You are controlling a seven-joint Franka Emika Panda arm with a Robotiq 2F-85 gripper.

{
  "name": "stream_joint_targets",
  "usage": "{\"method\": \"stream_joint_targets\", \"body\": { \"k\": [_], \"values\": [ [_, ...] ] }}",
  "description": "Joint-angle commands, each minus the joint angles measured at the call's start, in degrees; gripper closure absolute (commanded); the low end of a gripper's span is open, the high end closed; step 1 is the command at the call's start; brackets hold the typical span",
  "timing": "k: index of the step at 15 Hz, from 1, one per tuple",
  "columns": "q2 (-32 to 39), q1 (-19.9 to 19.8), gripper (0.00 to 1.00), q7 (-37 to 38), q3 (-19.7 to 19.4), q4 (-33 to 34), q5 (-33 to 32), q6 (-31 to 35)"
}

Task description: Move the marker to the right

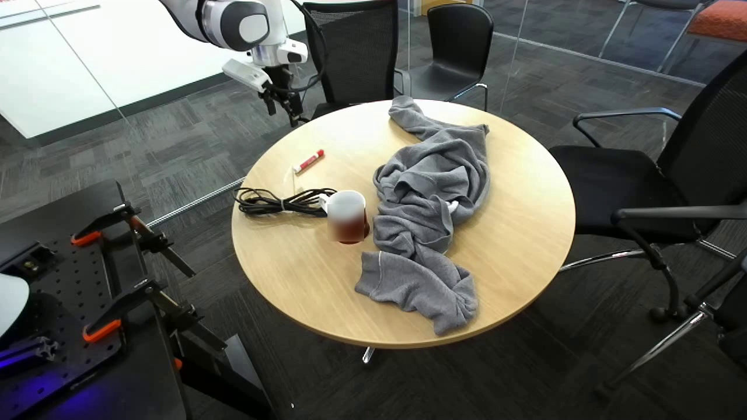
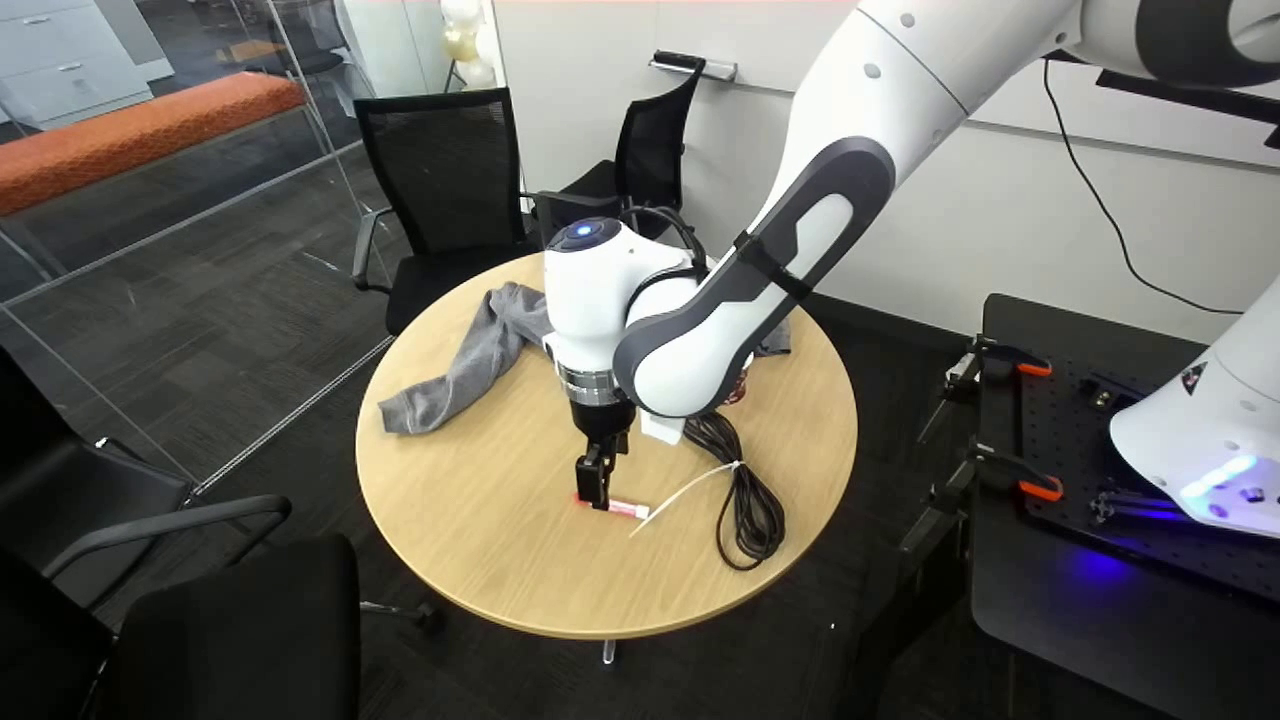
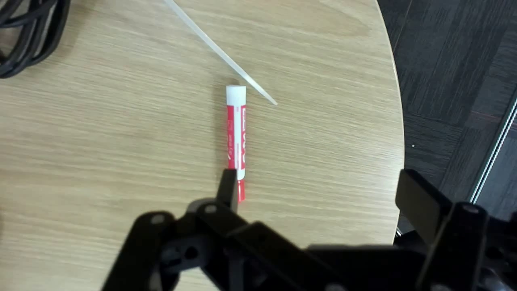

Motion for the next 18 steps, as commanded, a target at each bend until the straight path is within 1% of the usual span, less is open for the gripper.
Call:
{"method": "stream_joint_targets", "body": {
  "k": [1,8,11,18],
  "values": [
    [1.7,-0.8,0.0,-0.5,-0.1,1.7,0.3,-1.8],
    [7.2,-0.7,0.0,-0.5,-1.4,5.4,-0.7,-1.1],
    [10.0,-0.4,0.0,-0.5,-1.8,7.8,-1.2,-0.3],
    [15.5,-0.1,0.0,-0.1,-2.2,14.0,-1.3,-1.1]
  ]
}}
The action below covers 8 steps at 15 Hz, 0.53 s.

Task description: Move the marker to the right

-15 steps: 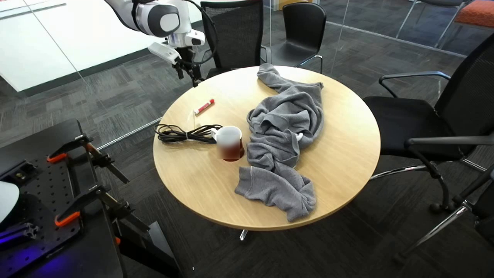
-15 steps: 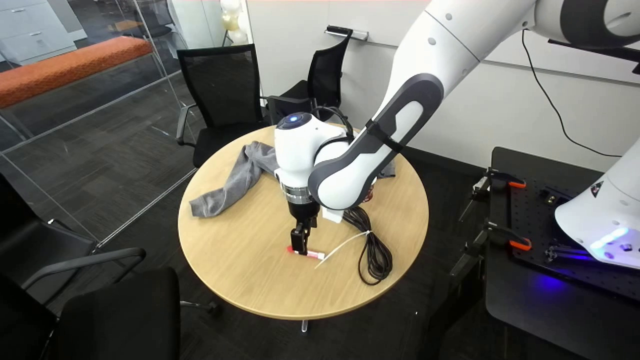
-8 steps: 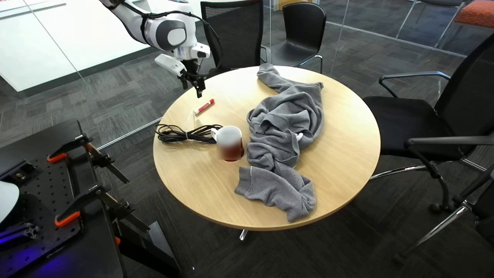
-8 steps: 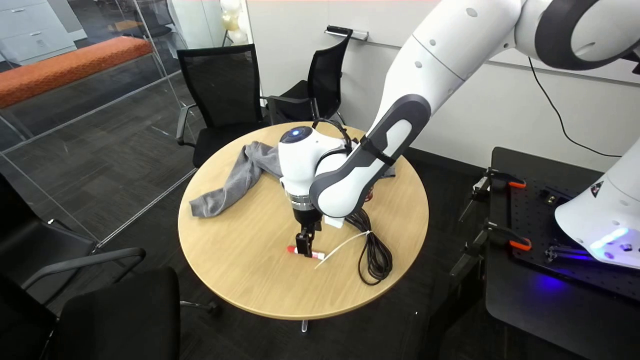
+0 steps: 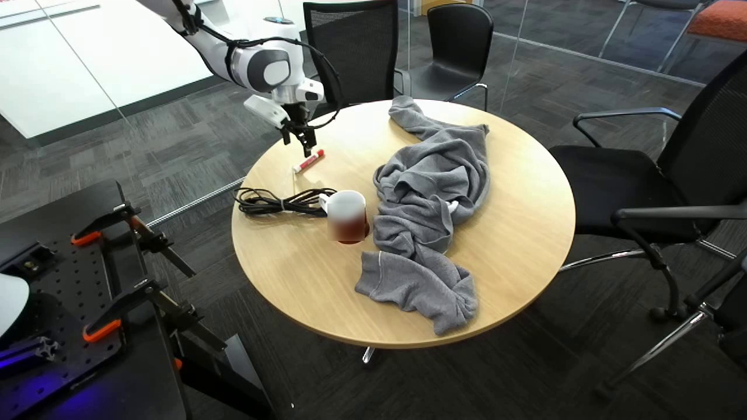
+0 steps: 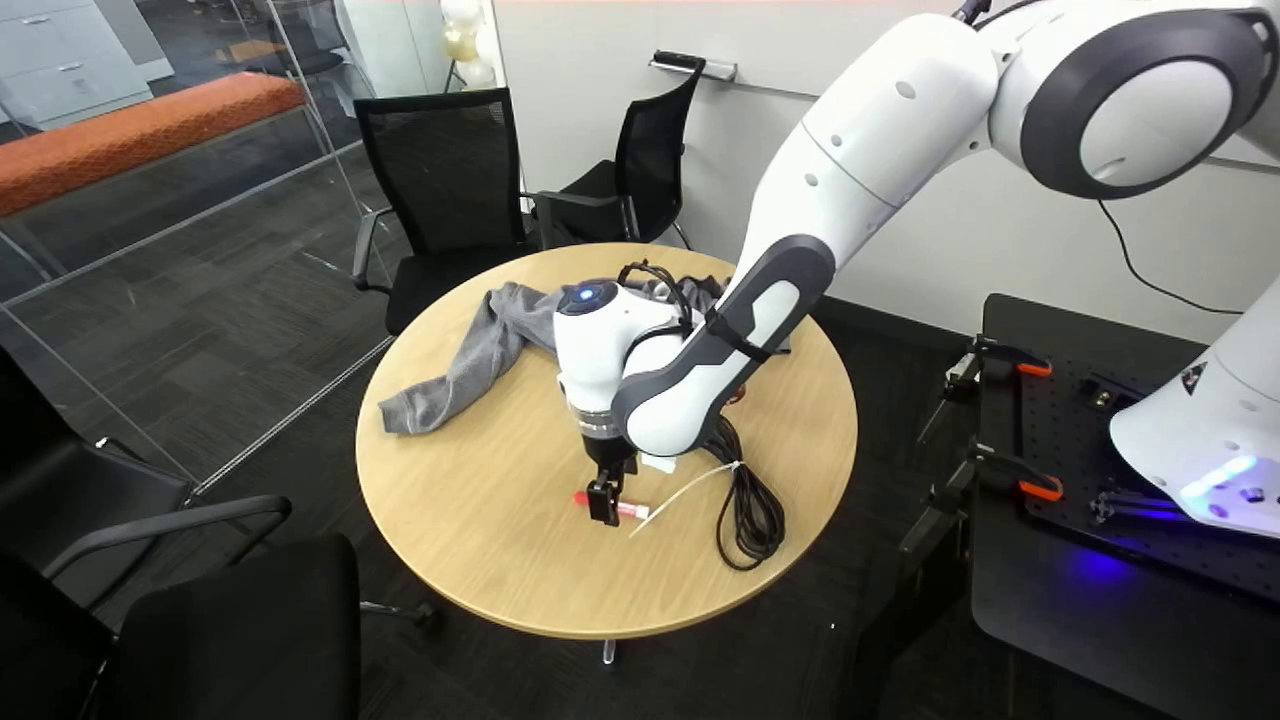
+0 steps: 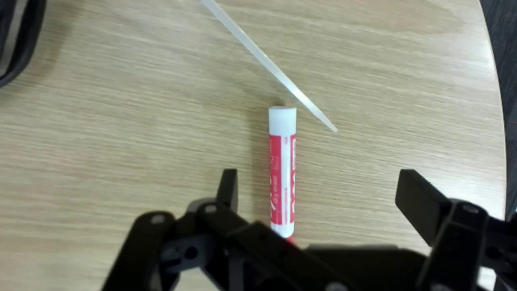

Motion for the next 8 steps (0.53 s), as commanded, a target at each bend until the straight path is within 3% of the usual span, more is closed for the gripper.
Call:
{"method": "stream_joint_targets", "body": {
  "k": [1,8],
  "values": [
    [3.2,0.7,0.0,0.3,-1.1,4.8,-0.6,-1.2],
    [6.7,1.4,0.0,0.9,-2.2,9.7,-0.8,-1.9]
  ]
}}
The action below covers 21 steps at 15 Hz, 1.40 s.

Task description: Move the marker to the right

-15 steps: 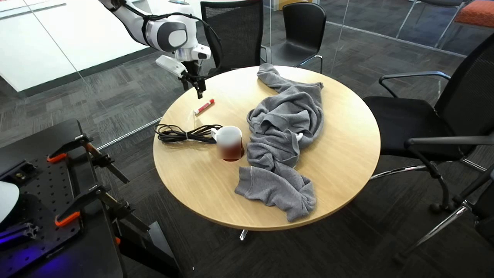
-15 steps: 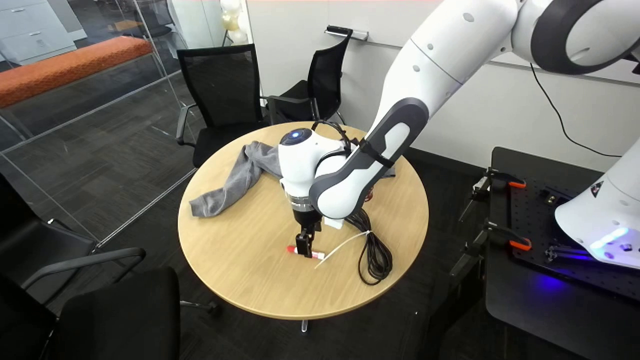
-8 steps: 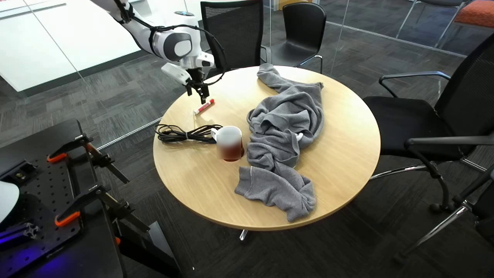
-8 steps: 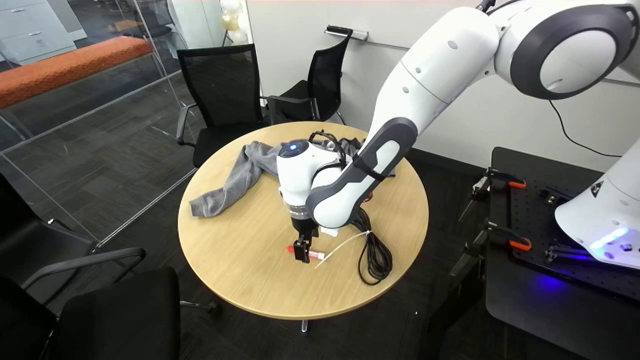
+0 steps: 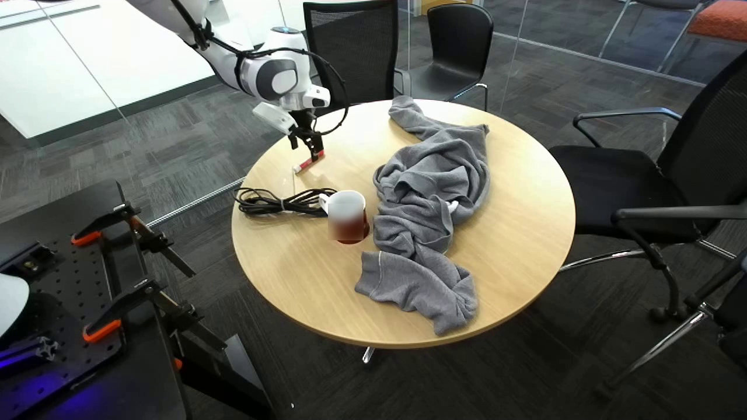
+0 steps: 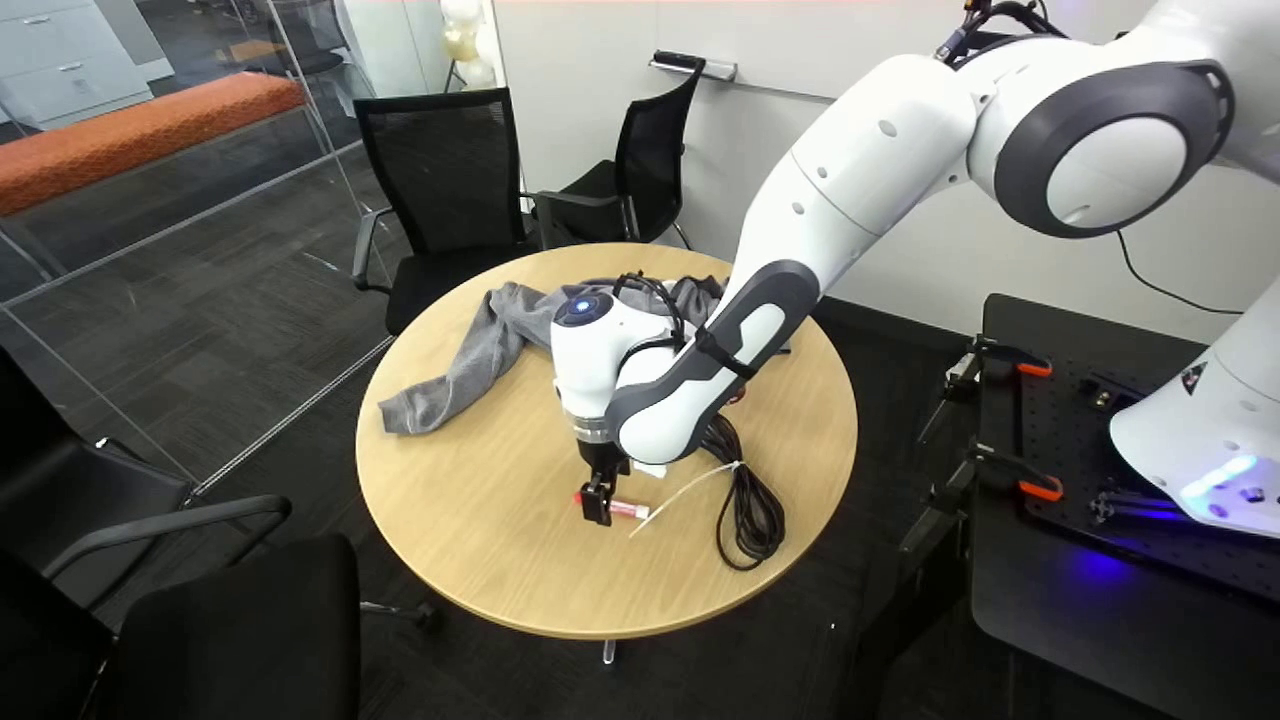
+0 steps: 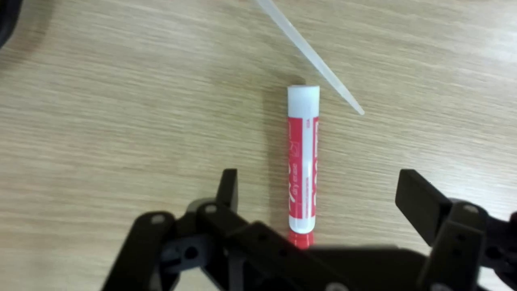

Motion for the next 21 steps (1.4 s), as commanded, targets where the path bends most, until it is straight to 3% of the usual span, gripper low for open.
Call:
{"method": "stream_joint_targets", "body": {
  "k": [1,3,6,7,9,10,11,12,13,19,21],
  "values": [
    [2.3,1.0,0.0,1.0,-1.2,4.4,-0.8,-2.2],
    [3.0,1.1,0.0,1.0,-1.4,5.5,-0.8,-2.4],
    [4.0,1.1,0.22,1.0,-1.4,6.8,-0.7,-2.9],
    [4.3,1.1,0.21,1.0,-1.4,7.2,-0.7,-3.1],
    [4.9,1.0,0.31,1.0,-1.3,7.9,-0.6,-3.4],
    [5.1,1.0,0.28,1.0,-1.3,8.2,-0.6,-3.5],
    [5.3,1.0,0.32,1.0,-1.3,8.5,-0.6,-3.5],
    [5.5,1.0,0.38,1.0,-1.4,8.7,-0.6,-3.6],
    [5.7,1.0,0.55,1.0,-1.4,8.9,-0.6,-3.7],
    [5.8,1.2,1.0,1.0,-1.5,9.5,-0.8,-3.9],
    [5.4,1.3,0.95,1.1,-1.5,9.2,-0.8,-3.6]
  ]
}}
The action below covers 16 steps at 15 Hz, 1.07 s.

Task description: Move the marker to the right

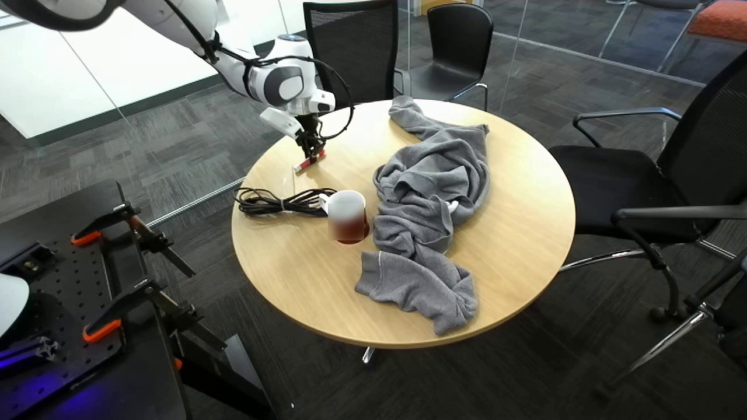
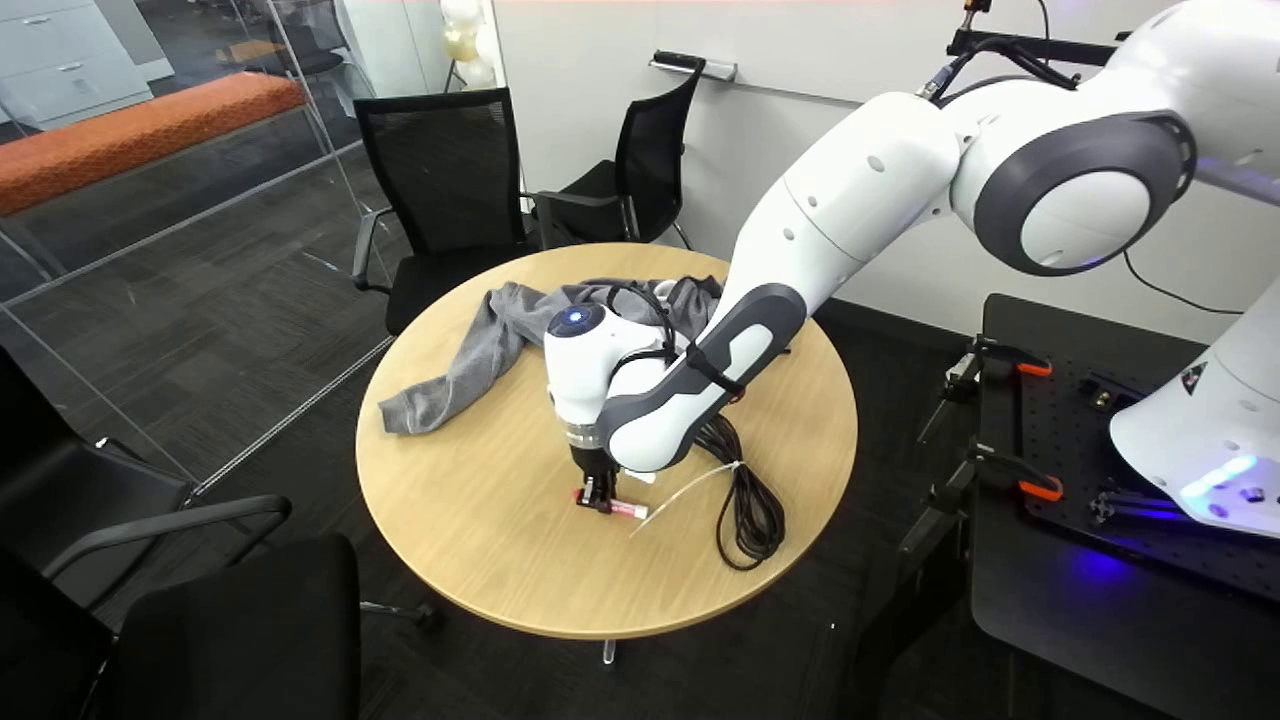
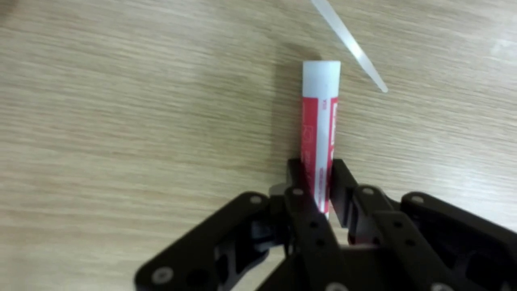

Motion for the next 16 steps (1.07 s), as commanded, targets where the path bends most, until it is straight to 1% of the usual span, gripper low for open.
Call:
{"method": "stream_joint_targets", "body": {
  "k": [1,6,9,13,15,16],
  "values": [
    [-0.1,0.9,0.95,1.2,-1.0,1.5,-0.8,-2.0],
    [-3.8,1.4,0.95,2.1,-2.6,-2.6,-1.0,-0.4],
    [-7.0,1.7,0.95,1.0,-4.0,-5.3,-1.6,-1.1],
    [-11.2,0.2,0.95,-5.6,-3.0,-8.5,-4.1,-4.1],
    [-12.9,0.1,0.95,-8.1,-3.4,-9.7,-5.2,-7.0],
    [-8.2,0.0,0.81,-5.2,-2.5,-4.6,-4.8,-4.6]
  ]
}}
